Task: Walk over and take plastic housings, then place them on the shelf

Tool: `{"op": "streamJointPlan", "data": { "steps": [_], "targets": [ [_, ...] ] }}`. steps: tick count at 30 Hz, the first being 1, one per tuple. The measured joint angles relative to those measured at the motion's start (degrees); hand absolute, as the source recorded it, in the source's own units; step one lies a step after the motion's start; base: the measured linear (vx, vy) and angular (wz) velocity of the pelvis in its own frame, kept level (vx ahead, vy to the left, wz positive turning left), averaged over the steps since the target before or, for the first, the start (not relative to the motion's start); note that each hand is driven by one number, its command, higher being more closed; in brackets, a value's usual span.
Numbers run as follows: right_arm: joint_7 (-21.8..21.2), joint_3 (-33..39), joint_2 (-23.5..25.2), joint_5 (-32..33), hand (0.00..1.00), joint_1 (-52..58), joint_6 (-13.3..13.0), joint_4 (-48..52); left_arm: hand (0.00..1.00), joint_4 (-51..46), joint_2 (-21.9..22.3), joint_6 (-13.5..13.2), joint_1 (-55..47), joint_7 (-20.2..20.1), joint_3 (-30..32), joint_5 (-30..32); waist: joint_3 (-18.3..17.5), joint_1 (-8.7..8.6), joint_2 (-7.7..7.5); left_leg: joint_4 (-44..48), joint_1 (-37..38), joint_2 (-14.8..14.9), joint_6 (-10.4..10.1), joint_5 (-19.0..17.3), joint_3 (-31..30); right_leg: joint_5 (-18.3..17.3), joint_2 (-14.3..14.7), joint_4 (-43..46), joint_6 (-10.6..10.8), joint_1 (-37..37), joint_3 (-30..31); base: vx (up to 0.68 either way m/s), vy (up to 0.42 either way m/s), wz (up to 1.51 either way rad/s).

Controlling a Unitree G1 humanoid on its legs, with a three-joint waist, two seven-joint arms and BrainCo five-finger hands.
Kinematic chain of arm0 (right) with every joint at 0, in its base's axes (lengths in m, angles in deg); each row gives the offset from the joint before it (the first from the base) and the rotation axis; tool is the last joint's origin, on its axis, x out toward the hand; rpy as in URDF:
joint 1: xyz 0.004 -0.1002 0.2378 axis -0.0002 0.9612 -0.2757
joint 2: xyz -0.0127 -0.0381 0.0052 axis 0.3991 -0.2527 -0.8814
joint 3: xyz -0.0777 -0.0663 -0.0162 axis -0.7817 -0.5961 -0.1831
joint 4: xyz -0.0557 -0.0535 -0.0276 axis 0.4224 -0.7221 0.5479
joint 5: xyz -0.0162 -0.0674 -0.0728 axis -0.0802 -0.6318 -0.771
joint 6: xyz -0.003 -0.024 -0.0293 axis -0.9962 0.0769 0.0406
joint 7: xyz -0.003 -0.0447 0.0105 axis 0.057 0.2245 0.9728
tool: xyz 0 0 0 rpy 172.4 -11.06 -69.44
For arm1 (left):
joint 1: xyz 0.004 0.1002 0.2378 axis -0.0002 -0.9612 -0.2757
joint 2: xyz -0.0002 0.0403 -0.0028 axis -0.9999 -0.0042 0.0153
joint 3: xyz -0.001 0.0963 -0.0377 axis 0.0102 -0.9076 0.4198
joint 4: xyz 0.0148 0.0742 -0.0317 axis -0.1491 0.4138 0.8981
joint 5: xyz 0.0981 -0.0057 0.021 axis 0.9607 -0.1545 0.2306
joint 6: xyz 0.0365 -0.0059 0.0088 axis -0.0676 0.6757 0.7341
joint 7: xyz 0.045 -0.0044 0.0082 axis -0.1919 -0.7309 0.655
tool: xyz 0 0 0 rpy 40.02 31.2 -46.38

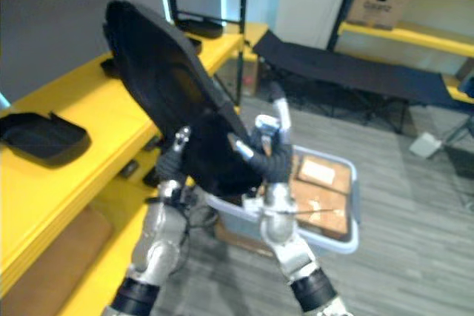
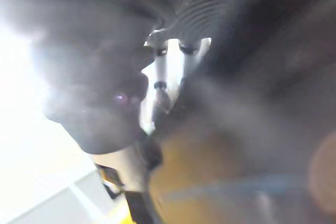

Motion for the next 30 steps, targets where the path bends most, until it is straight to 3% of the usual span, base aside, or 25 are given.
{"op": "streamJointPlan", "data": {
  "steps": [3, 5, 9, 12, 18, 24, 28, 30],
  "targets": [
    [-0.09, 9.24, 0.59, 4.96, 0.00, 1.70, 0.53, 6.37, 1.00, 0.01, 0.41, -1.14, -2.37, 4.37, 6.71, 1.87, 0.15, -1.03, 0.53, 0.03, 0.12, 0.00, 0.05, -0.22, 0.56, -0.04, -0.08, 0.00, -0.02, -0.12, 0.18, -0.01, 0.013, -0.09],
    [-2.08, 14.81, -0.30, 10.01, 0.00, 6.12, 2.27, 8.88, 1.00, 0.00, 0.37, -2.00, -4.15, 8.08, 11.47, 4.09, 0.24, -1.49, 0.66, -0.01, 0.12, 0.07, -0.05, -0.35, 0.82, -0.05, -0.01, -0.01, -0.02, -0.33, 0.38, 0.01, 0.010, -0.05],
    [-7.78, 16.57, 0.64, 19.86, 0.00, 14.88, 6.66, 8.87, 1.00, -2.33, 0.57, -2.46, -5.72, 12.22, 12.70, 8.73, 0.40, -1.72, 0.91, -0.03, 0.11, 0.09, -0.12, -0.76, 2.11, 0.03, -0.01, 0.00, 0.05, -1.29, 1.73, 0.01, 0.015, -0.14],
    [-10.76, 17.74, 2.03, 22.37, 0.00, 19.97, 8.90, 7.01, 1.00, -4.66, 0.61, -3.12, -6.95, 14.25, 13.10, 12.50, 0.39, -3.34, 1.19, 0.02, 0.11, 0.10, -0.07, -1.06, 2.46, 0.05, -0.01, -0.01, 0.08, -1.54, 2.12, 0.01, 0.012, -0.09],
    [-14.53, 22.05, 2.78, 25.93, 0.00, 26.51, 12.79, -2.75, 1.00, -6.60, 1.06, -4.00, -11.00, 16.17, 13.76, 13.28, 0.57, -4.45, 1.93, 0.04, 0.10, 0.07, 0.10, -1.41, 3.82, 0.23, -0.07, 0.00, 0.26, -2.18, 3.37, 0.00, 0.010, -0.10],
    [-18.17, 21.68, 2.83, 25.91, 0.00, 27.51, 11.75, -4.32, 1.00, -10.40, 2.83, -4.12, -16.99, 17.68, 15.98, 12.55, 0.73, -4.06, 3.01, 0.13, -0.13, 0.09, 0.12, -1.48, 3.53, 0.14, -0.09, -0.02, 0.26, -2.10, 3.02, -0.01, 0.003, 0.02],
    [-18.92, 19.70, 2.38, 25.82, 0.00, 22.56, 9.43, -7.38, 1.00, -16.29, 2.66, -4.24, -17.49, 21.46, 20.45, 20.10, 0.72, -2.57, 3.25, 1.21, -2.34, -0.48, 0.26, -1.40, 0.08, 0.01, -0.64, -0.01, 0.34, -1.31, -0.36, -0.02, 0.008, 0.42],
    [-19.60, 16.59, 1.98, 25.76, 0.00, 18.56, 9.07, -10.43, 1.00, -18.51, 2.66, -4.20, -17.79, 23.44, 24.27, 23.52, 0.72, -0.71, 3.64, 1.50, -3.10, -1.01, 0.38, -1.20, -2.89, -0.18, -1.00, -0.01, 0.56, 0.12, -3.55, -0.01, 0.015, 0.71]
  ]
}}
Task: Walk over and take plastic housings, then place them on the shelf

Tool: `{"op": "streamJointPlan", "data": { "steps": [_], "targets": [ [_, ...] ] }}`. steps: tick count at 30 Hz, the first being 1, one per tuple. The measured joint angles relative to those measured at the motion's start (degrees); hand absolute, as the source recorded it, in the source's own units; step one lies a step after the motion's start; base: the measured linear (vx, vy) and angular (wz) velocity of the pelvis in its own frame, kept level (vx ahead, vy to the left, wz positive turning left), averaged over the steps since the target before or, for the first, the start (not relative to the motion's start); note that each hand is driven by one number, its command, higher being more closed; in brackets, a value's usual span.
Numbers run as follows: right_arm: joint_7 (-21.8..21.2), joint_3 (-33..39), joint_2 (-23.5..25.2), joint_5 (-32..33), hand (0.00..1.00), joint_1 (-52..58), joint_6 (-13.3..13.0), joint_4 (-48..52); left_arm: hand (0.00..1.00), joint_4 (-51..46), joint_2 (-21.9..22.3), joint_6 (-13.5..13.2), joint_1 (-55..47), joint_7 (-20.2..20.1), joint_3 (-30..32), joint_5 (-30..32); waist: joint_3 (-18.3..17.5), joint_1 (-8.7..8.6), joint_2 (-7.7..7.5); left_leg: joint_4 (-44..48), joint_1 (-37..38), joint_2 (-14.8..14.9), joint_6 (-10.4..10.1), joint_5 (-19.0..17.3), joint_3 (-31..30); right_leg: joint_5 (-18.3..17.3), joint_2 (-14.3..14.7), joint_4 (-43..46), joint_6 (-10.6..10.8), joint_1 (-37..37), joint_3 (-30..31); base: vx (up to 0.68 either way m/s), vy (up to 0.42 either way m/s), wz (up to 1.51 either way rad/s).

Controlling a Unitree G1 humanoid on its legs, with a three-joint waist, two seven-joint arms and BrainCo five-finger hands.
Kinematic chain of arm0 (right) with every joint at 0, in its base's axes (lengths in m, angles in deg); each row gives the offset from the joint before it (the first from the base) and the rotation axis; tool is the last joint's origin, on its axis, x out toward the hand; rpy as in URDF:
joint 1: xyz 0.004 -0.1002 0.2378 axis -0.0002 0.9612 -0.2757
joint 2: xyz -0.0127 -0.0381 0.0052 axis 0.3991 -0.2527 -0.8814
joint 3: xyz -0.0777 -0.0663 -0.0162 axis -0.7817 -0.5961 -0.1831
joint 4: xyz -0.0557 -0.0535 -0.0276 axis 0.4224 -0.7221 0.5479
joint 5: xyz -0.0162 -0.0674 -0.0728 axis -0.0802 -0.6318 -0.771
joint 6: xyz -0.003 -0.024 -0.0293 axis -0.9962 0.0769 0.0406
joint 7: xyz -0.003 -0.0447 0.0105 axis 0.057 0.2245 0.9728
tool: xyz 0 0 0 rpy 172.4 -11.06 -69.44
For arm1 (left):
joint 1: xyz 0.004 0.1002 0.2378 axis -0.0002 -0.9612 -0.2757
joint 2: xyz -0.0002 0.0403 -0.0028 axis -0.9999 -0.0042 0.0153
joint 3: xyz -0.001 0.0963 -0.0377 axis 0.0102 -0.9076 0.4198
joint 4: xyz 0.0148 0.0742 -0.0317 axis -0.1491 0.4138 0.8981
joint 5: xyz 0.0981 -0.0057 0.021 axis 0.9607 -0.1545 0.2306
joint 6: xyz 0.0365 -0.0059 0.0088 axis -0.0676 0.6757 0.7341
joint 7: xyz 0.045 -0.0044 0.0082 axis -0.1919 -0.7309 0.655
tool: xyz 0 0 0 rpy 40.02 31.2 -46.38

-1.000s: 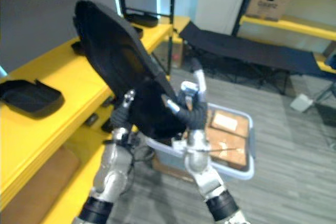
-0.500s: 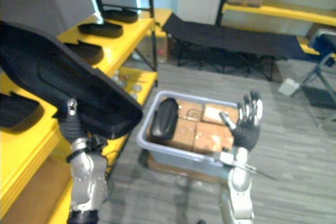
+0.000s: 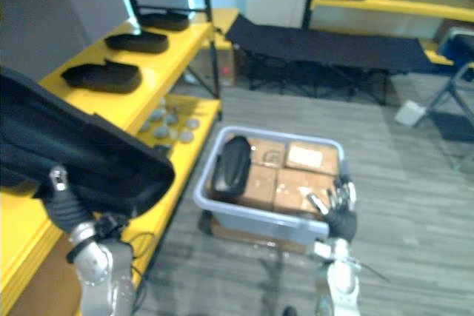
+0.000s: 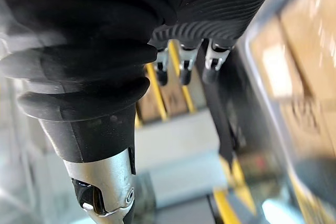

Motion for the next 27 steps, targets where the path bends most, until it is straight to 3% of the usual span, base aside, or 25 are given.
{"op": "streamJointPlan", "data": {
  "steps": [4, 9, 13, 15, 18, 20, 23, 27],
  "targets": [
    [-0.37, -6.53, -0.27, -0.96, 0.00, -5.49, 0.00, -1.53, 1.00, -3.37, 0.02, 0.04, -2.33, 2.00, 7.69, 2.48, -0.08, 4.67, 0.28, 0.56, -1.96, -1.03, 0.02, 0.55, -6.16, -1.03, -0.19, -0.01, 0.52, 2.80, -6.67, -0.01, -0.008, 0.77],
    [-2.87, -10.03, -0.15, -0.90, 0.00, -10.55, 1.20, -4.86, 1.00, -3.93, 0.28, 0.11, -9.04, 2.36, 16.34, 3.16, -0.18, 11.12, -0.87, 0.56, -3.96, -2.44, -0.10, 1.44, -12.86, -2.03, -0.11, 0.00, 1.01, 5.75, -14.27, 0.00, -0.027, 0.72],
    [-2.48, -11.35, -0.14, -0.62, 0.00, -12.05, 2.30, -5.33, 1.00, -3.86, 1.12, 0.11, -12.57, 2.09, 21.77, 3.17, -0.61, 13.47, -1.96, 0.62, -3.96, -3.01, -0.09, 1.45, -14.62, -2.76, -0.19, 0.03, 0.97, 6.96, -16.09, 0.01, -0.009, 0.26],
    [-2.34, -12.15, -0.22, -0.60, 0.00, -13.08, 3.09, -5.39, 1.00, -3.77, 2.93, 0.07, -13.89, 2.09, 23.83, 3.09, -0.58, 13.91, -1.92, 0.93, -3.78, -2.92, -0.08, 1.33, -14.63, -3.18, -0.24, 0.68, 0.53, 6.95, -16.06, 0.00, 0.005, -0.02],
    [-2.43, -13.41, -0.24, -0.54, 0.00, -13.44, 5.85, -5.75, 1.00, -2.36, 4.62, -0.03, -16.50, 1.99, 24.85, 2.68, 0.84, 14.32, -0.80, 6.68, -3.99, -3.01, 0.39, -1.85, -14.29, -5.41, -0.88, 3.84, 0.38, 8.25, -15.87, -0.02, 0.027, -0.02],
    [-2.44, -12.74, -0.25, -0.39, 0.00, -12.07, 7.31, -5.25, 1.00, -2.40, 4.37, -0.09, -16.48, 0.55, 24.16, 2.65, 1.87, 13.18, -0.74, 11.82, -6.60, -3.43, 2.25, -3.72, -12.50, -6.44, -1.00, 4.22, 1.15, 11.33, -19.83, -0.06, 0.016, 0.66],
    [-1.99, -10.46, -1.25, -1.42, 0.00, -8.45, 7.43, -4.65, 1.00, -2.48, 4.12, -0.13, -15.67, -4.30, 21.50, 2.11, 2.30, 12.49, -1.83, 12.31, -8.64, -2.84, 1.76, -1.66, -7.64, -6.73, -1.89, 4.65, 1.85, 13.06, -24.95, -0.04, 0.035, 0.95],
    [-2.49, -10.30, -0.80, -3.90, 0.00, -8.09, 7.49, -2.64, 1.00, -3.70, 3.69, -0.09, -15.18, -7.90, 19.19, 1.70, 4.67, 12.50, -1.92, 9.44, -9.01, -4.36, 2.64, 0.02, -7.45, -7.53, -3.74, 6.57, 0.63, 11.66, -24.86, -0.02, 0.095, 0.24]
  ]
}}
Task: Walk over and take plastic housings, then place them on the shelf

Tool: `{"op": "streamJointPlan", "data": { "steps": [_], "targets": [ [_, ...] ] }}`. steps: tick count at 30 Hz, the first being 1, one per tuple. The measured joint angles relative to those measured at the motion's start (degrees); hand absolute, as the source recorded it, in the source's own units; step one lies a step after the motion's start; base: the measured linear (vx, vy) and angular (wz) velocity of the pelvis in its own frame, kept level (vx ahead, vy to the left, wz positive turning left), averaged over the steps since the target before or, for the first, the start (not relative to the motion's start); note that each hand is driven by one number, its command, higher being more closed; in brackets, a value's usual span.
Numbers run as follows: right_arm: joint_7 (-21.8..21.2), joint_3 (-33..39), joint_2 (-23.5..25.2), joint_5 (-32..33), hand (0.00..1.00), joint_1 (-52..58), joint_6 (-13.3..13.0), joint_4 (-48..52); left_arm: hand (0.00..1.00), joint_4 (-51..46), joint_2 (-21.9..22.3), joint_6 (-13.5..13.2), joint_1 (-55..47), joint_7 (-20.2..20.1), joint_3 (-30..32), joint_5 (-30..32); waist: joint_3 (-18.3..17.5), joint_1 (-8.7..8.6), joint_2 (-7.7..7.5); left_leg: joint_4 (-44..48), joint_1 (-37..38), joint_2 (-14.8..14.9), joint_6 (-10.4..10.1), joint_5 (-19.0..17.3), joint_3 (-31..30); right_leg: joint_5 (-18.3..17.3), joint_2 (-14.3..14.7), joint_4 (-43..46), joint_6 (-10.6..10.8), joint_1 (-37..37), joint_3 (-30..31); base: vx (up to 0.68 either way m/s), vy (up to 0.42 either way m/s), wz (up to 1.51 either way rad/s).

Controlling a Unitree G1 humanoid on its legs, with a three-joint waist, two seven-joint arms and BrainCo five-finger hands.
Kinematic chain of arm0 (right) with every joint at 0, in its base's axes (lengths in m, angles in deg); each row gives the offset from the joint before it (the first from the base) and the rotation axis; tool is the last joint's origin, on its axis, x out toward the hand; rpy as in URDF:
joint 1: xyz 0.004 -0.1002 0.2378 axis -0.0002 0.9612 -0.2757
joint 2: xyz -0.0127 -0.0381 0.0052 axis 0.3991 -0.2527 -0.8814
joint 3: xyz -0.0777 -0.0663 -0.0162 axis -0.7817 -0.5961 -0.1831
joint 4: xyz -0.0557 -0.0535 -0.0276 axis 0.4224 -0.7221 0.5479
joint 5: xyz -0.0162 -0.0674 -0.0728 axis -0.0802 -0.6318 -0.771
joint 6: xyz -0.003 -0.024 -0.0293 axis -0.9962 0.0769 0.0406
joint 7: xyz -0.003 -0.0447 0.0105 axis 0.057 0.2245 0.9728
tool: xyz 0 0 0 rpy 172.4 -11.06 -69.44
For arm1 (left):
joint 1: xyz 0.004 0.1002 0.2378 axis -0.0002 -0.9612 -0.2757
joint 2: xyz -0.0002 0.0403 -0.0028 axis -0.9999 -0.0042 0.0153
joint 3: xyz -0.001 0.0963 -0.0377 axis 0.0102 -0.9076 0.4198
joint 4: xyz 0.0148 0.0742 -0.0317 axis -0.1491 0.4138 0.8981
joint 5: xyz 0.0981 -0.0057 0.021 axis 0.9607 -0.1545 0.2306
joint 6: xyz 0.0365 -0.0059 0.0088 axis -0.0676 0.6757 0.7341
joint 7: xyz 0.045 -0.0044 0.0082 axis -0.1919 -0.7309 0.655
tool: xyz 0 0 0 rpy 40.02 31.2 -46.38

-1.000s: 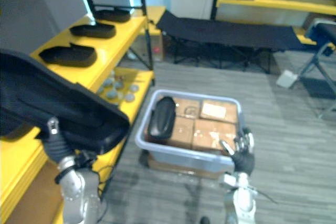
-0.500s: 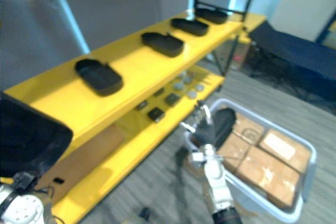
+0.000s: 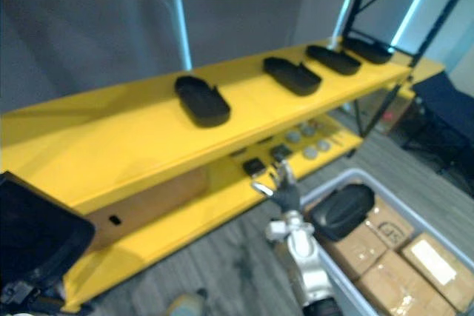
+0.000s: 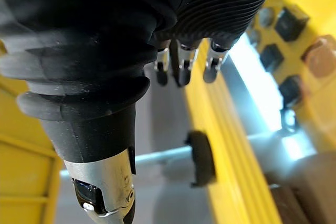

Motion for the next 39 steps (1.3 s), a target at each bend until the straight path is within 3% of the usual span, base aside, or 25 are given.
{"op": "streamJointPlan", "data": {
  "steps": [2, 4, 6, 8, 10, 13, 17, 20, 25, 28, 29, 31, 32, 33, 34, 35, 36, 39],
  "targets": [
    [-1.52, 0.81, -0.04, -0.16, 0.00, 0.42, -0.25, 0.88, 1.00, -0.70, -2.24, -0.01, 1.37, -2.20, -2.11, 0.20, 0.67, -0.88, 0.32, -1.29, 0.09, -0.28, 0.47, 0.87, -0.22, -2.07, -0.27, 1.60, -1.64, -0.58, 1.75, -0.04, 0.028, 0.29],
    [-2.02, 2.54, -0.25, -1.78, 0.00, 1.94, -0.49, 2.45, 1.00, -1.35, -6.19, -0.06, 3.53, -5.07, -4.40, 1.12, 0.87, -2.51, 0.26, -2.31, -0.08, -1.09, 0.82, 1.97, -1.52, -5.38, 0.04, 4.17, -2.08, -2.24, 7.25, -0.05, -0.014, 0.58],
    [-1.96, 5.07, -0.96, -2.51, 0.00, 4.43, -1.36, 3.59, 1.00, -1.23, -11.53, -0.07, 7.33, -9.07, -7.96, 1.11, 0.90, -4.97, -0.07, -3.69, -0.56, -2.45, 0.29, 3.62, -4.72, -8.67, 0.68, 7.53, -5.67, -3.88, 15.30, 0.00, -0.035, 0.85],
    [-1.89, 7.03, -1.47, -2.49, 0.00, 6.05, -1.98, 4.18, 1.00, -0.46, -14.39, -0.07, 9.99, -11.42, -10.82, 1.10, 1.04, -6.75, 0.16, -5.53, -0.68, -3.14, 0.07, 5.69, -7.06, -8.02, 0.70, 9.27, -4.62, -4.33, 18.48, 0.02, -0.013, 0.83],
    [-2.47, 8.20, -2.08, -2.41, 0.00, 5.92, -2.65, 4.08, 1.00, -0.36, -15.85, -0.01, 11.03, -13.76, -12.34, 0.79, 1.18, -6.38, 0.10, -7.46, 0.21, -2.66, -0.03, 6.85, -6.24, -7.85, 0.63, 9.67, -4.31, -4.64, 18.86, 0.01, -0.043, 0.13],
    [-4.42, 8.10, -2.09, -2.45, 0.00, 4.43, -4.03, 4.07, 1.00, 0.77, -15.55, 0.37, 8.91, -15.09, -12.72, 0.41, 1.75, -5.73, 0.65, -7.41, 1.46, -1.72, 0.04, 6.90, -2.78, -6.57, 0.53, 7.98, -2.11, -3.93, 18.79, 0.00, -0.030, -0.38],
    [-7.42, 7.84, -3.12, -2.70, 0.00, 2.40, -4.47, 4.08, 1.00, 1.20, -12.56, 0.47, 6.16, -15.54, -15.16, -0.72, 4.22, -5.27, 3.13, -6.85, 1.83, -0.72, 0.04, 6.83, 0.08, -7.64, 1.13, 6.43, -0.83, -4.07, 18.84, -0.10, -0.020, -0.37],
    [-7.82, 7.79, -3.16, -3.56, 0.00, 4.37, -4.49, 4.08, 1.00, 1.77, -10.13, 0.41, 3.43, -15.58, -16.95, -1.68, 5.51, -6.27, 4.66, -6.79, 1.88, 0.43, 0.40, 6.78, 1.68, -9.45, 1.21, 8.14, 0.25, -4.69, 18.77, -0.17, -0.024, 0.01],
    [-8.93, 7.74, -2.83, -3.57, 0.00, 5.23, -5.34, 4.20, 1.00, 1.77, -9.80, 0.22, 0.47, -15.46, -16.37, -1.69, 5.68, -6.10, 4.16, -4.82, 1.48, 0.52, 0.95, 6.23, 4.59, -10.15, -0.01, 9.16, 0.47, -4.73, 18.71, -0.04, 0.019, -0.01],
    [-8.77, 7.07, -1.74, -3.78, 0.00, 5.11, -5.89, 4.36, 1.00, 1.59, -9.86, 0.06, 1.69, -15.54, -14.17, -1.67, 5.63, -5.87, 2.37, 0.26, -1.44, -1.25, 1.59, 2.91, 4.61, -10.46, -1.61, 9.15, 0.54, -4.57, 17.87, 0.05, 0.090, 0.15],
    [-8.74, 6.92, -1.32, -3.64, 0.00, 5.25, -6.56, 4.36, 1.00, 1.26, -10.17, 0.06, 2.36, -15.54, -13.25, -1.61, 5.64, -5.90, 1.07, 2.70, -2.12, -2.41, 2.47, 1.00, 5.13, -10.43, -2.92, 8.96, -0.52, -3.50, 16.77, 0.16, 0.143, 0.36],
    [-8.70, 7.19, -1.61, -3.50, 0.00, 5.60, -7.61, 4.48, 1.00, 1.26, -10.21, 0.05, 4.09, -15.55, -12.77, -1.62, 5.49, -6.25, 1.40, 4.86, -1.85, -3.18, 3.11, -1.38, 4.17, -8.29, -5.08, 19.44, -5.15, -5.48, 17.56, 0.16, 0.169, 0.40],
    [-8.66, 7.39, -1.67, -3.54, 0.00, 5.52, -8.43, 4.53, 1.00, 1.10, -10.76, 0.04, 4.77, -15.50, -12.56, -1.63, 5.15, -6.35, 1.61, 4.90, -0.83, -3.38, 3.91, -2.35, 3.77, -4.66, -7.13, 28.58, -10.08, -9.79, 20.34, 0.16, 0.226, 0.25],
    [-8.57, 7.71, -1.38, -3.54, 0.00, 5.10, -9.56, 4.53, 1.00, 1.06, -12.04, 0.09, 5.32, -15.27, -12.15, -1.63, 5.07, -6.42, 1.48, 3.91, 0.90, -3.81, 4.74, -3.00, 3.52, 1.49, -8.54, 35.78, -11.62, -13.49, 24.46, 0.19, 0.217, 0.21],
    [-8.53, 7.98, -0.85, -3.54, 0.00, 4.79, -9.94, 4.47, 1.00, 1.06, -12.87, 0.22, 5.58, -14.91, -12.05, -1.61, 5.05, -6.67, 1.47, 3.28, 1.74, -3.86, 5.08, -3.21, 2.78, 2.98, -8.78, 38.85, -10.99, -15.22, 26.61, 0.25, 0.153, 0.31],
    [-8.52, 8.39, 0.15, -3.53, 0.00, 4.34, -10.59, 4.52, 1.00, 1.14, -14.55, 0.52, 6.43, -14.08, -11.94, -1.62, 5.08, -7.24, 1.51, 2.25, 3.17, -3.91, 6.32, -3.33, 1.19, -2.05, -8.17, 44.40, -8.95, -18.33, 28.80, 0.27, 0.094, 0.40],
    [-8.58, 8.57, 0.05, -3.52, 0.00, 3.72, -10.64, 4.60, 1.00, 1.20, -14.89, 0.73, 7.29, -13.63, -11.91, -1.65, 5.09, -7.54, 1.62, 1.52, 5.04, -3.71, 6.93, -3.73, 0.03, -6.75, -6.67, 44.99, -8.48, -19.61, 28.30, 0.28, 0.081, 0.40],
    [-8.66, 9.95, -0.31, -3.34, 0.00, 2.38, -10.62, 5.59, 1.00, 1.76, -14.92, 1.73, 9.87, -12.98, -11.88, -1.85, 4.82, -8.31, 2.27, 0.87, 7.53, -3.49, 7.19, -4.79, -2.50, -11.26, -1.88, 35.33, -8.31, -21.11, 28.79, 0.28, 0.066, 0.51]
  ]
}}
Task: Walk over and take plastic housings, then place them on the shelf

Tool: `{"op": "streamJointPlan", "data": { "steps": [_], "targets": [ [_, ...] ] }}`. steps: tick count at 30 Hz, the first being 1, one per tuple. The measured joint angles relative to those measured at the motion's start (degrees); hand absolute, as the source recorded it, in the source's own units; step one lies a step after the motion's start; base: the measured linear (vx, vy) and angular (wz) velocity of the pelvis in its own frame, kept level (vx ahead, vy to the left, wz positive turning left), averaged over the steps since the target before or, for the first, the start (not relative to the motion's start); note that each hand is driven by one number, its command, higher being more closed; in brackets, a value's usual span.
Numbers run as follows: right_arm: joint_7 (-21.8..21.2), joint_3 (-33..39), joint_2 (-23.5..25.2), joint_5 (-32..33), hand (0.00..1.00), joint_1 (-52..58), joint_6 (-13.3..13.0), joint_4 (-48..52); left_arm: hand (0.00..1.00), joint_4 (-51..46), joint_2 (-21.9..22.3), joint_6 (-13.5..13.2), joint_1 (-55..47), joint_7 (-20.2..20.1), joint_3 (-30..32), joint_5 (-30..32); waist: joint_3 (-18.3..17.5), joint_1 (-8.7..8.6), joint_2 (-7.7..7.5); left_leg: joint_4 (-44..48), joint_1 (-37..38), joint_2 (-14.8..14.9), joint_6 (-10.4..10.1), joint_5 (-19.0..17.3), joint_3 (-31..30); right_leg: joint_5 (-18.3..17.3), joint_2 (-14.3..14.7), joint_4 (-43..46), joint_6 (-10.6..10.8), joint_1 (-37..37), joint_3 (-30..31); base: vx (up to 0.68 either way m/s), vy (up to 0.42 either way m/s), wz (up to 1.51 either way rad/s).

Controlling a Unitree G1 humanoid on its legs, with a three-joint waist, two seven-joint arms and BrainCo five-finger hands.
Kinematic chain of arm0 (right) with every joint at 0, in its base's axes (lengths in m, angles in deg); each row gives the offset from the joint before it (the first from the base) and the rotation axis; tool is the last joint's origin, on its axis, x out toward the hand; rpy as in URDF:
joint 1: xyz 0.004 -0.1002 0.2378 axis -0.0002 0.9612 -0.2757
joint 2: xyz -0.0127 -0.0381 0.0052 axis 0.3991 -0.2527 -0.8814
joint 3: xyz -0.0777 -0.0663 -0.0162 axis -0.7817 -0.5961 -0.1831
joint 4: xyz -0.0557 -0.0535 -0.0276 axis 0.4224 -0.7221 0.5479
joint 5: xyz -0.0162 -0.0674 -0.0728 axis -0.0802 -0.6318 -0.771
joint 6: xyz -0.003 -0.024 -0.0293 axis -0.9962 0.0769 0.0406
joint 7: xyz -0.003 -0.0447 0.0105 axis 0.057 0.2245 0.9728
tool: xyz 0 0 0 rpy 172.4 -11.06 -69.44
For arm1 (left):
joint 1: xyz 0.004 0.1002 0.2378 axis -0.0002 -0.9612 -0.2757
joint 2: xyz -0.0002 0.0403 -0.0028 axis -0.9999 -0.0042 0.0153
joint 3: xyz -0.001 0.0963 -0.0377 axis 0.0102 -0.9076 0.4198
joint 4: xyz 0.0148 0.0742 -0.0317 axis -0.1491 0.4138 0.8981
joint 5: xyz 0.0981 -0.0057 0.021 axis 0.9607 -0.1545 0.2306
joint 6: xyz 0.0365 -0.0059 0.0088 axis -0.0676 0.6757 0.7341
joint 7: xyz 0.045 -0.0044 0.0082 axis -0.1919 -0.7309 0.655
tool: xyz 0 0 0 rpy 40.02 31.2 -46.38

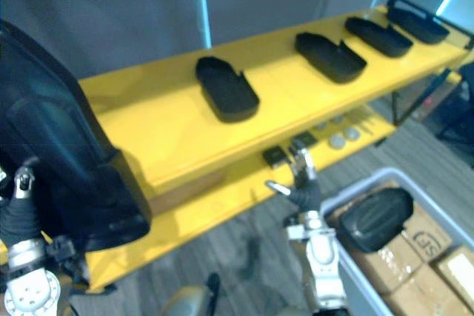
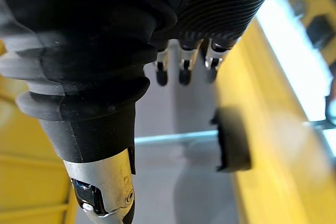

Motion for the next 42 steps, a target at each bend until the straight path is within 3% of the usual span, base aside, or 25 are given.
{"op": "streamJointPlan", "data": {
  "steps": [2, 4, 6, 7, 8, 11, 14, 17, 19, 23, 26, 30, 32, 34, 38, 42],
  "targets": [
    [0.17, 1.40, -1.68, 0.25, 0.00, -1.12, 0.03, 1.39, 1.00, 3.38, -0.10, 1.19, 3.89, 0.17, -0.13, -0.50, -0.66, -0.27, 1.51, 0.71, -0.11, 0.37, -0.37, -1.62, -3.93, 0.55, 5.64, -13.41, 1.39, -2.68, 6.58, 0.24, -0.031, 0.85],
    [-0.05, 1.43, -2.54, 1.76, 0.00, -1.24, 0.42, 1.79, 1.00, 5.45, 0.01, 2.10, 5.38, 1.03, -0.86, -0.59, -0.79, -1.10, 1.58, 1.19, 0.27, 0.04, -1.40, -2.17, -7.80, 2.05, 8.02, -19.48, 3.71, -3.21, 12.34, 0.22, -0.158, 1.20],
    [-0.36, 1.14, -2.49, 3.03, 0.00, -1.03, 0.84, 3.08, 1.00, 6.01, 0.07, 3.19, 4.42, 1.22, -2.04, -0.52, -1.69, -1.46, 0.16, 1.45, 0.59, -1.34, -2.69, -3.40, -11.66, 3.68, 8.64, -22.28, 3.52, -2.72, 15.35, 0.28, -0.330, 1.25],
    [-0.36, 1.08, -2.56, 3.29, 0.00, -1.14, 0.92, 4.38, 1.00, 5.86, 0.12, 3.51, 3.21, 1.18, -2.79, -0.39, -2.88, -1.28, -1.81, 1.47, 0.45, -2.83, -3.79, -4.51, -13.63, 6.21, 8.06, -23.30, 3.62, -1.96, 15.59, 0.29, -0.375, 1.21],
    [-0.19, 1.28, -3.71, 3.32, 0.00, -1.75, 0.98, 4.77, 1.00, 6.07, 2.31, 4.08, 1.46, 1.06, -4.28, -0.21, -3.46, -1.30, -0.35, 2.41, 0.51, -1.56, -5.15, -5.96, -14.93, 8.11, 8.66, -23.47, 5.05, -0.26, 12.91, 0.28, -0.357, 1.09],
    [-0.05, 1.93, -6.66, 3.83, 0.00, -3.03, 1.63, 4.78, 1.00, 5.85, 5.94, 5.43, -1.75, -0.46, -5.72, 0.75, -5.82, -0.28, 4.04, 1.53, -0.21, 3.72, -7.07, -5.67, -8.78, 8.82, 11.97, -28.05, 3.45, 3.69, 7.13, 0.27, -0.240, 0.81],
    [1.40, 5.31, -7.62, 3.32, 0.00, -3.21, 1.72, 5.26, 1.00, 4.10, 6.75, 5.86, -0.99, -2.61, -5.79, 1.12, -6.15, -0.34, 4.66, -2.07, 1.78, 6.21, -7.35, -3.17, 1.74, 8.56, 12.68, -29.69, 3.00, 8.13, 2.57, 0.19, -0.137, 0.80],
    [4.00, 8.10, -7.25, 0.58, 0.00, -2.83, 1.67, 11.44, 1.00, 2.37, 5.97, 5.98, 0.21, -4.85, -5.75, 3.26, -6.36, -0.30, 4.57, -4.18, 3.61, 6.06, -6.86, -2.17, 4.24, 8.48, 12.35, -30.68, 2.89, 10.30, 2.44, 0.12, -0.008, 0.32],
    [4.89, 9.63, -7.14, -0.93, 0.00, -2.70, 1.66, 16.75, 1.00, 1.93, 3.44, 6.63, 1.34, -5.99, -5.65, 4.73, -6.46, -0.40, 3.42, -4.18, 3.63, 5.62, -6.85, -2.15, 5.41, 8.48, 11.88, -31.30, 2.90, 10.39, 2.68, 0.06, 0.048, -0.05],
    [4.84, 15.72, -5.90, -1.18, 0.00, 0.30, 1.87, 24.61, 1.00, 3.72, -3.11, 8.54, 4.12, -8.24, -4.86, 5.30, -7.04, -2.60, 0.46, -5.63, 5.74, 4.92, -6.78, -2.11, 8.92, 8.59, 11.15, -32.88, 3.07, 11.11, 4.61, 0.02, 0.040, -0.27],
    [4.43, 18.50, -5.73, -1.16, 0.00, 4.43, 3.12, 26.47, 1.00, 7.78, -5.86, 10.78, 7.28, -9.35, -4.52, 5.32, -7.51, -4.48, 0.04, -6.78, 6.69, 4.79, -6.75, -2.10, 12.49, 8.76, 11.01, -33.54, 3.34, 10.09, 7.43, -0.04, 0.029, -0.54],
    [2.80, 20.73, -5.66, -1.10, 0.00, 8.57, 3.96, 26.48, 1.00, 16.31, -9.20, 14.66, 11.59, -10.95, -4.57, 6.44, -7.26, -7.54, 1.50, -7.96, 6.85, 4.99, -6.14, -1.71, 16.37, 10.84, 11.49, -35.57, 3.61, 8.89, 10.58, -0.07, 0.013, -0.51],
    [1.26, 22.44, -5.67, 1.05, 0.00, 9.97, 4.30, 26.48, 1.00, 25.20, -11.93, 17.46, 15.54, -10.97, -4.52, 6.50, -7.29, -9.45, 2.54, -8.40, 7.78, 5.22, -6.14, -1.71, 18.46, 11.91, 11.91, -36.54, 3.70, 8.85, 12.56, -0.04, 0.019, -0.45],
    [0.05, 23.53, -5.70, 2.77, 0.00, 10.68, 4.36, 26.72, 1.00, 30.66, -13.71, 18.96, 18.41, -10.92, -4.49, 6.36, -7.40, -10.33, 2.81, -8.51, 8.06, 5.33, -6.14, -1.71, 19.38, 12.26, 12.10, -36.86, 3.72, 8.73, 13.38, -0.03, 0.005, -0.35],
    [-5.51, 23.67, -5.78, 6.80, 0.00, 12.17, 7.00, 27.21, 1.00, 44.93, -18.84, 23.10, 26.44, -10.87, -3.81, 4.02, -7.21, -12.73, 3.15, -8.88, 8.66, 5.84, -6.15, -1.71, 21.64, 13.04, 12.84, -37.23, 3.45, 7.98, 15.51, -0.03, -0.007, -0.28],
    [-9.56, 20.77, -6.40, 6.66, 0.00, 12.81, 8.46, 27.22, 1.00, 54.68, -21.35, 27.16, 32.22, -10.90, -3.85, 3.80, -6.73, -13.60, 4.01, -9.13, 8.70, 5.95, -6.24, -1.60, 23.09, 13.48, 13.10, -37.31, 3.56, 7.17, 16.97, -0.01, 0.002, -0.16]
  ]
}}
